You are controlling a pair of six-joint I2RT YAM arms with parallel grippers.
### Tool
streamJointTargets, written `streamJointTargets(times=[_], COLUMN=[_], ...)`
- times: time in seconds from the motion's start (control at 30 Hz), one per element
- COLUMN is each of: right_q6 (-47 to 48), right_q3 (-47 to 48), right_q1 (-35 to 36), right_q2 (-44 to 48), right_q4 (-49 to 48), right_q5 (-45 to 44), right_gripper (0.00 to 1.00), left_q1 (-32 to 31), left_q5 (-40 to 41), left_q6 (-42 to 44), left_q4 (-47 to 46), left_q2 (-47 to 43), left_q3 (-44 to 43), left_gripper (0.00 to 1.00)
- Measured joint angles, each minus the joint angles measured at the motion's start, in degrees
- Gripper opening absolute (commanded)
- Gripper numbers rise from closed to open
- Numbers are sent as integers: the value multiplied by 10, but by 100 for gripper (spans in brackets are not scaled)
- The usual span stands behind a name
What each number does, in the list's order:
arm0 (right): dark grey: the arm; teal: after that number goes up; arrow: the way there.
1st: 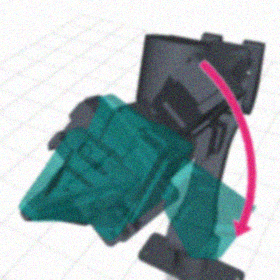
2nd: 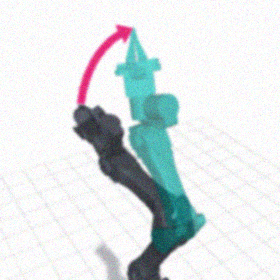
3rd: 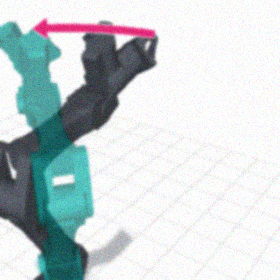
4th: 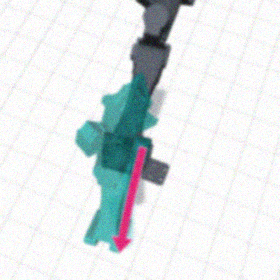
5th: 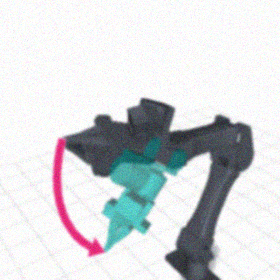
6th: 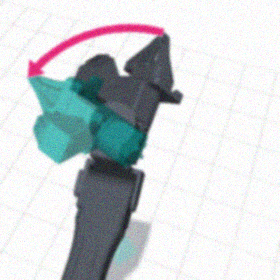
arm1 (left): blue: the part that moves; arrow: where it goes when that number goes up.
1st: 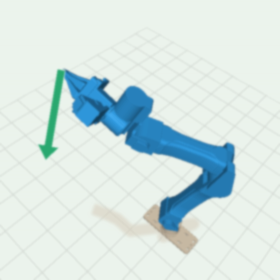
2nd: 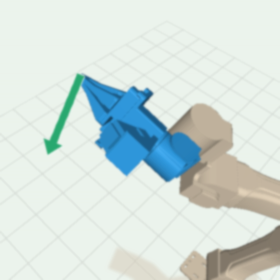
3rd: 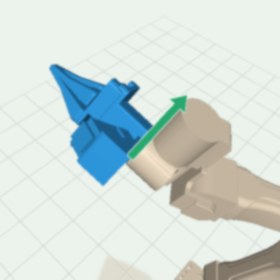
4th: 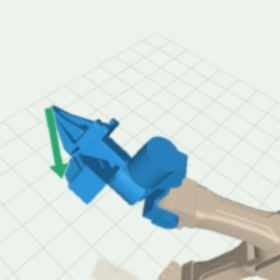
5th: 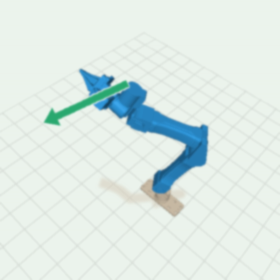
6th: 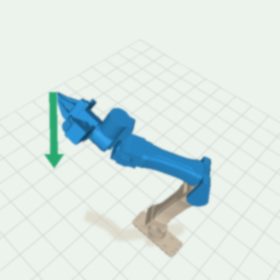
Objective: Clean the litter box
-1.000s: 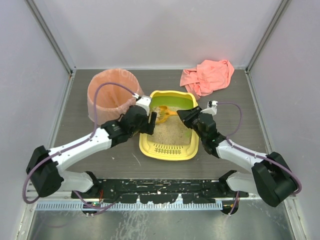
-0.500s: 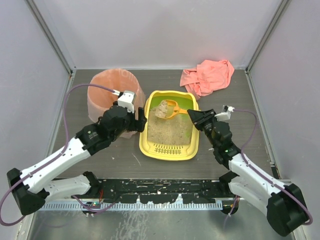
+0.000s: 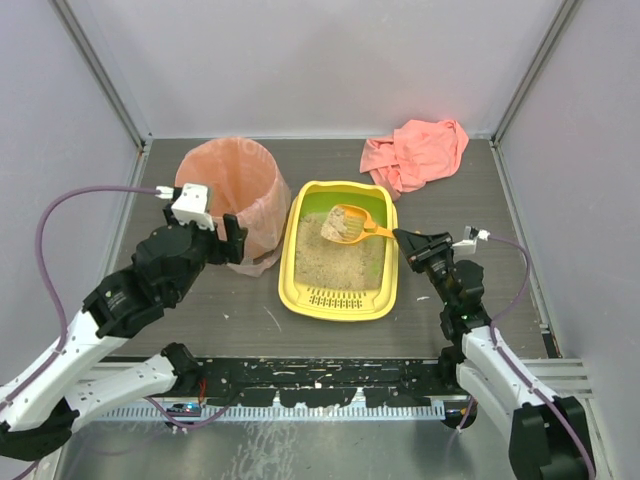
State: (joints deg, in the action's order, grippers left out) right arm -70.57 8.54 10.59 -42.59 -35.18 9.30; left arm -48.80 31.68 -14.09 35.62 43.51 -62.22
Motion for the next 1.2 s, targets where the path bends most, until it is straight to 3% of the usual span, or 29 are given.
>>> streamJointTargets(times=[0.23, 0.87, 1.2], right_q6=[-71, -87, -95], right_q3=[-20, -30, -31], right_q1=[-37, -73, -83], right_q2=[-89, -55, -89], right_q4=[-122, -123, -141], right_q5=[85, 148, 185], right_gripper=[1, 1, 1], left_q1=[1, 1, 1], left_q5=[42, 73, 71], left_q6=[4, -4, -39], left_q4=[28, 30, 76], left_q2=[-31, -72, -71], left_q3=[1, 26, 18], left_gripper=[77, 77, 78])
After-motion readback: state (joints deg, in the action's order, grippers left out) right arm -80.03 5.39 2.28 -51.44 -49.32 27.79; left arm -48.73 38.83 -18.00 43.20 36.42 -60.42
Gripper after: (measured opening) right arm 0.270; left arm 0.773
